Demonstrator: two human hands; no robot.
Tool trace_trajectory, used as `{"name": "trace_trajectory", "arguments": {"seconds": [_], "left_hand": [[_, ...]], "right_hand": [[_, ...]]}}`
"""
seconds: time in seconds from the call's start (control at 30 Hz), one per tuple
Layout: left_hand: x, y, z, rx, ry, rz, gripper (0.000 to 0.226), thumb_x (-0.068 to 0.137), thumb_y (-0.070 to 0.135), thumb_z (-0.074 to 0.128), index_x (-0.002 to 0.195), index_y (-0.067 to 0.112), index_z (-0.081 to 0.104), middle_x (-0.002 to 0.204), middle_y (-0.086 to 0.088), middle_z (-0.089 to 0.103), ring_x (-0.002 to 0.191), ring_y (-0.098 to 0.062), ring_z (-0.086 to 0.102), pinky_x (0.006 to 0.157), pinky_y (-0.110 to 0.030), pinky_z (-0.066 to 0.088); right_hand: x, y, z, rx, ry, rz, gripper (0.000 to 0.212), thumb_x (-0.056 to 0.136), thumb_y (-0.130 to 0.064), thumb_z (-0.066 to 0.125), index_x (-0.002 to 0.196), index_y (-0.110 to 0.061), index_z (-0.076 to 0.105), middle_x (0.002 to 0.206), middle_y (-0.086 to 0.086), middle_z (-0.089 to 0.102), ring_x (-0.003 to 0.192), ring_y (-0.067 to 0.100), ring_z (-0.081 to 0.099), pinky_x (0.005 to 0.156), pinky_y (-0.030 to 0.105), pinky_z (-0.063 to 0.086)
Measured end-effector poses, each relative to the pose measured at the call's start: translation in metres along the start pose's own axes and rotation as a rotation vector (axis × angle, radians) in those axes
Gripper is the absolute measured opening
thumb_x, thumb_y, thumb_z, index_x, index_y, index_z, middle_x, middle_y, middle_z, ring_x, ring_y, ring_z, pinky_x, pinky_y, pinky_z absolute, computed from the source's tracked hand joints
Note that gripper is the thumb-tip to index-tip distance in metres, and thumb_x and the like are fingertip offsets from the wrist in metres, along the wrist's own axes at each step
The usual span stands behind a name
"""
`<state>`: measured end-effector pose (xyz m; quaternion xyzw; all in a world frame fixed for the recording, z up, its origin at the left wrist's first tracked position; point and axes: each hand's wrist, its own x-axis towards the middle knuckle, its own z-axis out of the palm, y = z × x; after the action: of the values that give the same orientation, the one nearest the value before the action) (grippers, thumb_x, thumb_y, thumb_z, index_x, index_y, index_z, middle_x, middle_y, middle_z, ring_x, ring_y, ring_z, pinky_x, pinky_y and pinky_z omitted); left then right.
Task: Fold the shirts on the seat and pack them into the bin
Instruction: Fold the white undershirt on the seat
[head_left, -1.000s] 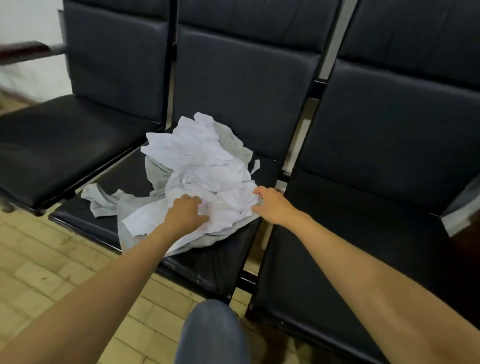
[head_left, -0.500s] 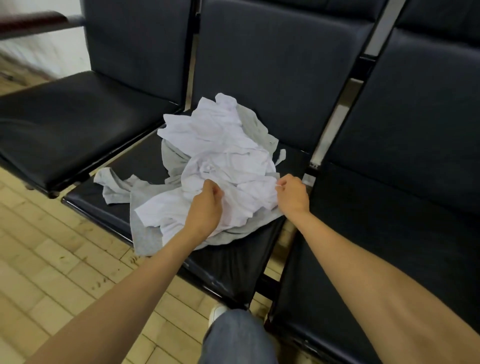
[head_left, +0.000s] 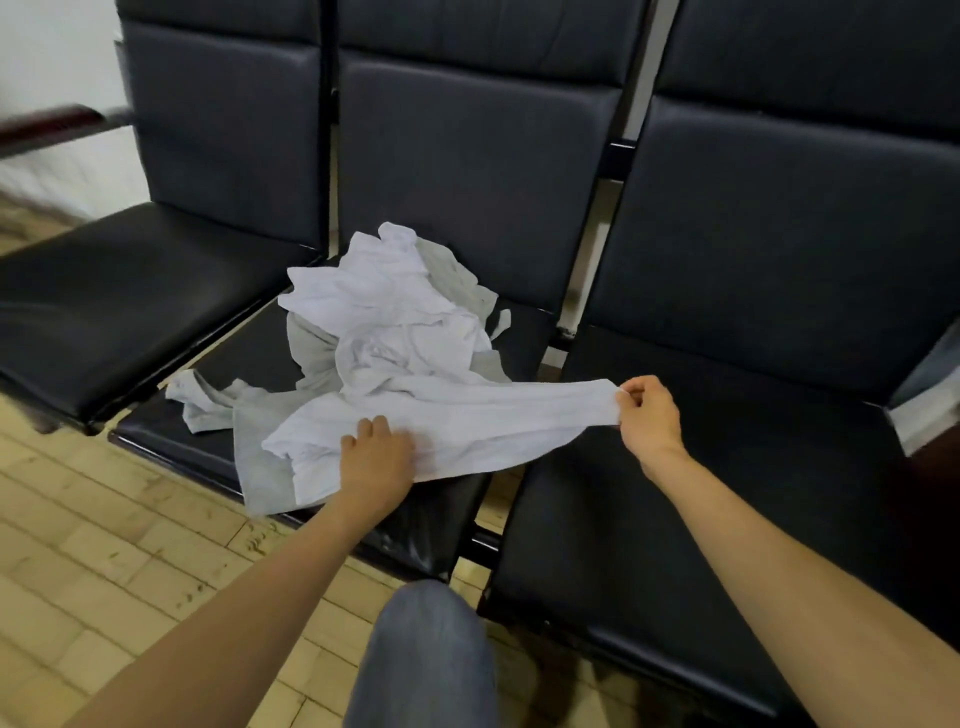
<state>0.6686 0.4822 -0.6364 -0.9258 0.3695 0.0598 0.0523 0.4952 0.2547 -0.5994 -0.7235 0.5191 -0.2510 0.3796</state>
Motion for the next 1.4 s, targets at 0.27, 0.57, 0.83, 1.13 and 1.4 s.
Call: {"name": "trace_trajectory", "arguments": {"seconds": [0.27, 0.57, 0.83, 1.13, 1.4], "left_hand": [[-0.026, 0.050, -0.025, -0.670, -0.011, 0.240, 0.022, 0.097, 0.018, 0.051, 0.102, -0.002, 0.058, 0.098, -0.018, 0.063, 0.093, -0.030, 0.058, 0.069, -0.027, 0.033], [-0.044, 0.178, -0.035, -1.010, -0.064, 0.356, 0.010, 0.101, 0.020, 0.043, 0.101, 0.013, 0.050, 0.094, 0.005, 0.054, 0.088, -0.008, 0.053, 0.077, -0.018, 0.037], [-0.089, 0.279, -0.015, -0.959, -0.434, 0.757, 0.033, 0.100, 0.017, 0.042, 0.134, 0.020, 0.045, 0.125, 0.001, 0.054, 0.111, -0.013, 0.053, 0.097, -0.024, 0.040], [-0.033, 0.183, 0.010, -0.449, 0.052, 0.232, 0.038, 0.094, 0.013, 0.046, 0.132, 0.015, 0.050, 0.139, -0.005, 0.042, 0.123, -0.025, 0.040, 0.099, -0.027, 0.030], [-0.034, 0.179, 0.013, -0.271, 0.039, 0.401, 0.043, 0.093, 0.039, 0.048, 0.135, 0.029, 0.049, 0.142, 0.005, 0.041, 0.124, -0.021, 0.039, 0.102, -0.029, 0.025]], "right_hand": [[0.000, 0.023, -0.037, 0.074, 0.092, 0.097, 0.007, 0.097, -0.010, 0.047, 0.100, -0.015, 0.050, 0.123, 0.013, 0.051, 0.105, 0.023, 0.053, 0.092, 0.037, 0.047], [0.017, 0.070, -0.105, 0.044, 0.260, 0.205, 0.013, 0.097, -0.009, 0.047, 0.108, -0.010, 0.054, 0.124, 0.015, 0.053, 0.107, 0.028, 0.055, 0.084, 0.035, 0.046], [0.013, 0.130, -0.169, -0.252, 0.198, 0.286, 0.025, 0.093, -0.007, 0.051, 0.117, -0.003, 0.055, 0.127, 0.023, 0.051, 0.116, 0.037, 0.050, 0.092, 0.038, 0.042], [-0.019, 0.094, -0.079, -0.716, -0.175, -0.351, 0.039, 0.096, -0.019, 0.048, 0.136, -0.020, 0.046, 0.146, 0.001, 0.034, 0.144, 0.025, 0.014, 0.116, 0.043, 0.006], [-0.033, 0.085, -0.048, -0.825, -0.445, -0.331, 0.045, 0.101, -0.036, 0.035, 0.144, -0.025, 0.032, 0.152, -0.002, 0.031, 0.139, 0.022, 0.029, 0.113, 0.050, 0.018]]}}
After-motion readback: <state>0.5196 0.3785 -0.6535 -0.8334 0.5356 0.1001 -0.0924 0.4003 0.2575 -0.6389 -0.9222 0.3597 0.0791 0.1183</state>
